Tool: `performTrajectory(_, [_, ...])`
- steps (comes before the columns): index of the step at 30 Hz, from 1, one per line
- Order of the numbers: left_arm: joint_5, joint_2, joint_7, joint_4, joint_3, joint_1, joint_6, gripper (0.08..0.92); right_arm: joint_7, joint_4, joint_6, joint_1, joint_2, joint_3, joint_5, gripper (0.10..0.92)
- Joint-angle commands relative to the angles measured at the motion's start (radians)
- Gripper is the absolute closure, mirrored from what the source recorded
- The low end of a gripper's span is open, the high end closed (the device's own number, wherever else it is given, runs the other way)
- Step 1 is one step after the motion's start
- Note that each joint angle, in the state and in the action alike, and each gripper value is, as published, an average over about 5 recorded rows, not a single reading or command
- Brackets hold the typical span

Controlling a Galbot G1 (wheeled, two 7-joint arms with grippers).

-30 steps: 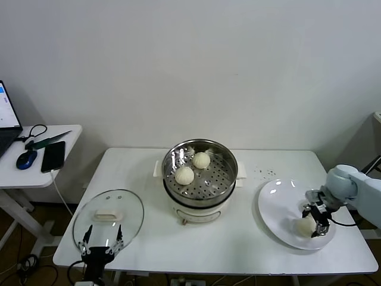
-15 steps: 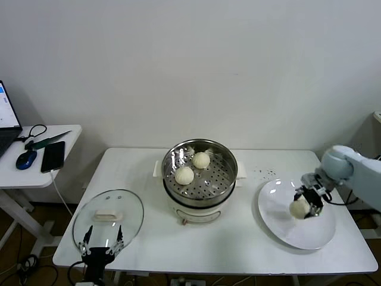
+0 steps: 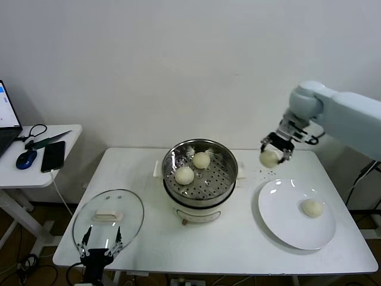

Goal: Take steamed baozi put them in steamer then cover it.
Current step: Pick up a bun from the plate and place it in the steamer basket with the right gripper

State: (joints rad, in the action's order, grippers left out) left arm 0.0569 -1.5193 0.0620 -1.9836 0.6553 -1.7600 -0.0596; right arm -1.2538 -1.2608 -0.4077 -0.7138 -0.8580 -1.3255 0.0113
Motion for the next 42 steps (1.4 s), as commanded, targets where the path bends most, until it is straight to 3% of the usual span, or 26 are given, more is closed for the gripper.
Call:
performTrajectory(1, [-0.003, 0.005, -0.003, 0.004, 0.0, -0.003, -0.003, 0.177, -0.016, -0.027, -0.154, -0.089, -0.244, -0.021, 0.049, 0.347])
performTrajectory(13, [-0.017, 0.009, -0.006, 0.012, 0.006, 0.005, -0.005, 0.177, -0.014, -0.015, -0.171, 0.123, -0.441, 0.014, 0.149, 0.347])
performTrajectory(37, [-0.017, 0.011, -0.006, 0.034, 0.003, 0.009, -0.006, 0.177, -0.01, -0.039, -0.163, 0.224, -0.442, 0.011, 0.174, 0.328])
performTrajectory(42, [-0.017, 0.012, -0.006, 0.037, 0.003, 0.011, -0.006, 0.177, -0.014, -0.026, -0.165, 0.22, -0.437, 0.034, 0.189, 0.259])
